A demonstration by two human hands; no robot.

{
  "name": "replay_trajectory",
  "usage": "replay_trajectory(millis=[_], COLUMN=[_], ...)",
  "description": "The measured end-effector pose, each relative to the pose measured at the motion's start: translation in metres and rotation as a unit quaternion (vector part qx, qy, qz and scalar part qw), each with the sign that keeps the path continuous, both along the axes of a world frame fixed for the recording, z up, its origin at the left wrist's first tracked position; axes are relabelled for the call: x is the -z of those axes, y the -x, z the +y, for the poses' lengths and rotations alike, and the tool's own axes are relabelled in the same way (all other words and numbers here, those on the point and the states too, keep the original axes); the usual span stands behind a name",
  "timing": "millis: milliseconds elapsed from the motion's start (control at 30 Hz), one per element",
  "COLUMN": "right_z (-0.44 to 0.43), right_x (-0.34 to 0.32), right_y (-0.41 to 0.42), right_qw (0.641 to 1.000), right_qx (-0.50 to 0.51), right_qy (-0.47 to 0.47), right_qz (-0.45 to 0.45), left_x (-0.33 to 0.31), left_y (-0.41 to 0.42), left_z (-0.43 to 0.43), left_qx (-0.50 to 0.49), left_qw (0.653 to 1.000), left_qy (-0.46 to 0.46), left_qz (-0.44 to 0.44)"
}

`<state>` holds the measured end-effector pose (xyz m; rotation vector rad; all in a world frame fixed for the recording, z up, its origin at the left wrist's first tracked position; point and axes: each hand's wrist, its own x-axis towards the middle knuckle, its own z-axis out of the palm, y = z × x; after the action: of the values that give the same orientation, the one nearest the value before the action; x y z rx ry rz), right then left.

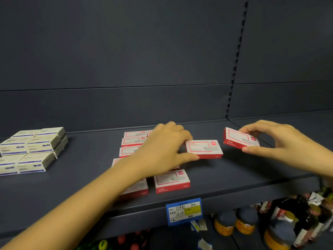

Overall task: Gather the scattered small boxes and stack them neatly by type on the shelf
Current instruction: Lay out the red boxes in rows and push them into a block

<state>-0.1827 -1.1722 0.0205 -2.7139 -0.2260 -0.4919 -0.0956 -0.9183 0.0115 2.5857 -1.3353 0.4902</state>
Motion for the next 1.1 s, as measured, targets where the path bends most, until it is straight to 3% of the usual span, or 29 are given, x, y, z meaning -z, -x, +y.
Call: replay_trajectory(millis=[233,600,933,1100], right_z=[0.038,0.09,0.108,0.105], right_x=[0.007,0.02,0.036,0.042], right_y=[-0.014,-0.035,-0.037,-0.036], right_qw=[0.995,0.981,0.977,0.981], right_qx=[-0.094,-0.163,-0.175,-0.182], right_qy=[0.037,0.099,0.11,0.033], right_qz=[0.002,0.03,0.056,0.051], left_x=[-0.004,0.035,0.053,0.055], left_y=[0.027,0.025,0.028,0.031], left_z=[0.107,0.145,0.143,0.143], left_qx=[-0.065,-0.115,-0.132,-0.14], left_qw=[0.996,0.986,0.965,0.933], left_qy=[0.053,0.05,0.197,0.287], left_qz=[0.024,0.106,0.115,0.167])
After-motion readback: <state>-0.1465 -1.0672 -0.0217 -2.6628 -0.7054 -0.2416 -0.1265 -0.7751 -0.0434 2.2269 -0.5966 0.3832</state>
